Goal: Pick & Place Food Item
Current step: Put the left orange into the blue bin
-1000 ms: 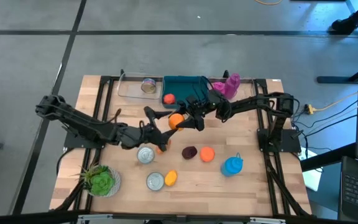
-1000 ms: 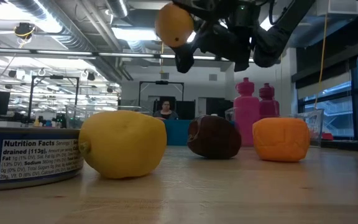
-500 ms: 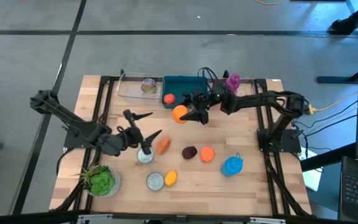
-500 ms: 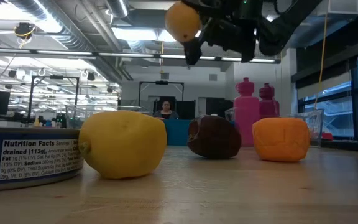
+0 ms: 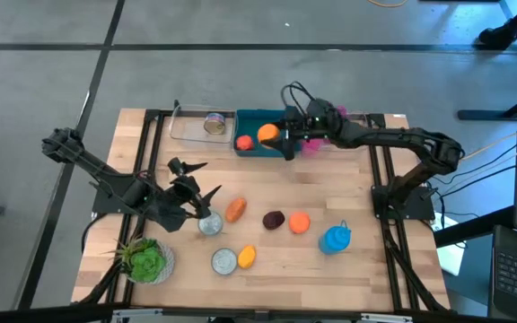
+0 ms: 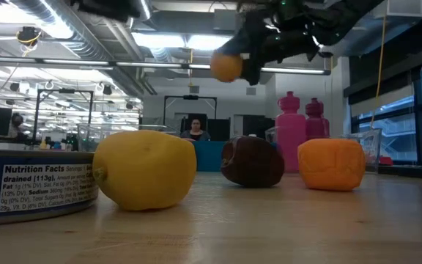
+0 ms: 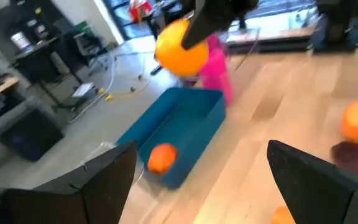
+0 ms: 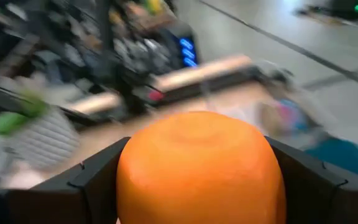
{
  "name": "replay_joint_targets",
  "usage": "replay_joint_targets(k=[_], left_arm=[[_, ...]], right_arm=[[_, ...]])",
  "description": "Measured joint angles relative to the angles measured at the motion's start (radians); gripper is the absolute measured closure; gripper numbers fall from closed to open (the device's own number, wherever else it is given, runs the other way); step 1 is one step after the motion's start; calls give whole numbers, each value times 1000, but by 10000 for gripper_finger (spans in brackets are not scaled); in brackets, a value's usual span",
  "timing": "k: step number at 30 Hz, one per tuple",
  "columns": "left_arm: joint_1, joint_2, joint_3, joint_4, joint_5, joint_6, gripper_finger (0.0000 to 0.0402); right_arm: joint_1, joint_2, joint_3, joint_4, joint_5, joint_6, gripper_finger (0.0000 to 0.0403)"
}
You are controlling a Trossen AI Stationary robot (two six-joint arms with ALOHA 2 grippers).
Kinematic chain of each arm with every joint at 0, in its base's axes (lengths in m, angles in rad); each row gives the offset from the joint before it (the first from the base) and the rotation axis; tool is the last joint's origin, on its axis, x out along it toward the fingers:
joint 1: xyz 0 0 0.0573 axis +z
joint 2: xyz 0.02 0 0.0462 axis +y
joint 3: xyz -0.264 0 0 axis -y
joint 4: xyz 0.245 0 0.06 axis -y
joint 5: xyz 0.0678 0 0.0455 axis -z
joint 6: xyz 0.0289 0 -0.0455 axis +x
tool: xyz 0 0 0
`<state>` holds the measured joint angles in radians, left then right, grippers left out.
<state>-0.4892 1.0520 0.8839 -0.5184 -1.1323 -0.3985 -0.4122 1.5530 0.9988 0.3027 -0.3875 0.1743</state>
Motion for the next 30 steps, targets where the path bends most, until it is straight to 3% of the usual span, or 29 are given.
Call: replay_joint_targets(k=[3, 8, 30], left_arm=[[0, 1, -59, -3, -22, -63, 52], [0, -19, -137, 7, -38, -182, 52], [27, -23, -194, 59, -65, -216, 52]], right_arm=[[-8, 30, 93, -165, 89, -102, 83], [-35, 100, 249, -316, 136, -202, 83], [-141, 603, 862, -736, 76, -280, 83]])
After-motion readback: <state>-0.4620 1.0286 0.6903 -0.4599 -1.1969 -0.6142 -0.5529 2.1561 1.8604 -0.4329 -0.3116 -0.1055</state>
